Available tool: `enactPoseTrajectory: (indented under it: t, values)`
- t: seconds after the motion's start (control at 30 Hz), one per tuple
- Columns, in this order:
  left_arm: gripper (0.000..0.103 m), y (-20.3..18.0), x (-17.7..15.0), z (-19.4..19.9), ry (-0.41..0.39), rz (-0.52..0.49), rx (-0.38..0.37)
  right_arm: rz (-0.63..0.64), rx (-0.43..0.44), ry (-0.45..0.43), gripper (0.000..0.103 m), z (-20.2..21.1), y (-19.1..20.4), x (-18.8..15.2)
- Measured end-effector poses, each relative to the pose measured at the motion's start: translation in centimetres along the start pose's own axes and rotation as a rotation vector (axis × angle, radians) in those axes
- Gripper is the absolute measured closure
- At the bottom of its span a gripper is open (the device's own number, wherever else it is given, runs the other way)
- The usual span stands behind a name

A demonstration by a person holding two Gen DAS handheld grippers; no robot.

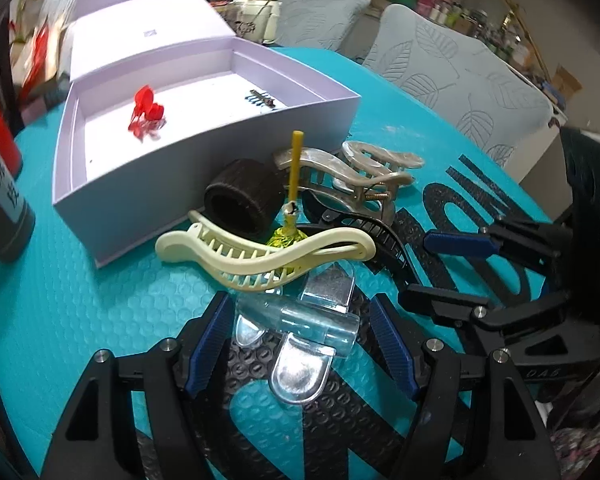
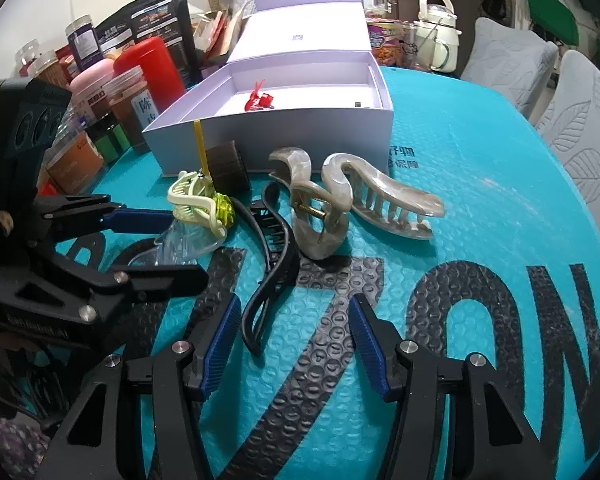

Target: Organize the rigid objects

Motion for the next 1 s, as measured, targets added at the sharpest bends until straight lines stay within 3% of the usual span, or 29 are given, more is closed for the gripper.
enactPoseTrajectory:
  t: [0.13, 0.17, 0.43, 0.5, 0.57, 0.87, 0.97, 1.0]
  values:
    - [0.035, 0.0, -0.1, 0.0, -0.025, -0.015, 0.008, 0.001, 0.003, 0.000, 0.047, -0.1, -0.1, 0.2]
    - [0.043, 0.0, -0.2, 0.0, -0.024, -0.024, 0.016, 0.001, 0.007, 0.001, 0.047, -0.2, -0.1, 0.3]
    - [0.043, 0.3, -0.8, 1.0, -0.029, 0.021, 0.014, 0.014, 0.032, 0.006, 0.051, -0.8, 0.3, 1.2]
    - [0.043, 0.5, -1.1, 1.4, -0.031, 0.049, 0.015, 0.019, 0.033, 0.007, 0.062, -1.0, 0.5, 1.5]
    - [0.043, 0.7, -1.4, 1.9, -0.034, 0.066, 0.020, 0.022, 0.023, 0.008, 0.067, -1.4, 0.6, 1.8]
    - [0.043, 0.7, -2.6, 3.6, -0.047, 0.117, 0.047, 0.058, -0.017, -0.006, 0.067, -2.2, 1.5, 2.4]
    - [0.043, 0.7, -3.1, 3.8, -0.046, 0.131, 0.047, 0.056, -0.046, -0.016, 0.082, -2.2, 1.4, 2.3]
    - [0.043, 0.6, -3.2, 3.9, -0.046, 0.137, 0.047, 0.052, -0.045, -0.015, 0.082, -2.1, 1.3, 2.3]
Point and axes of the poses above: each gripper's, at about its wrist camera, not at the fingertips, and z roughly against the way its jaws point, y to its left, x to its top, the point moved 3 cm from there along -z, roughly the way its jaws point, and after that the axes turned 7 degrees about -z, right-handed, at the moved point
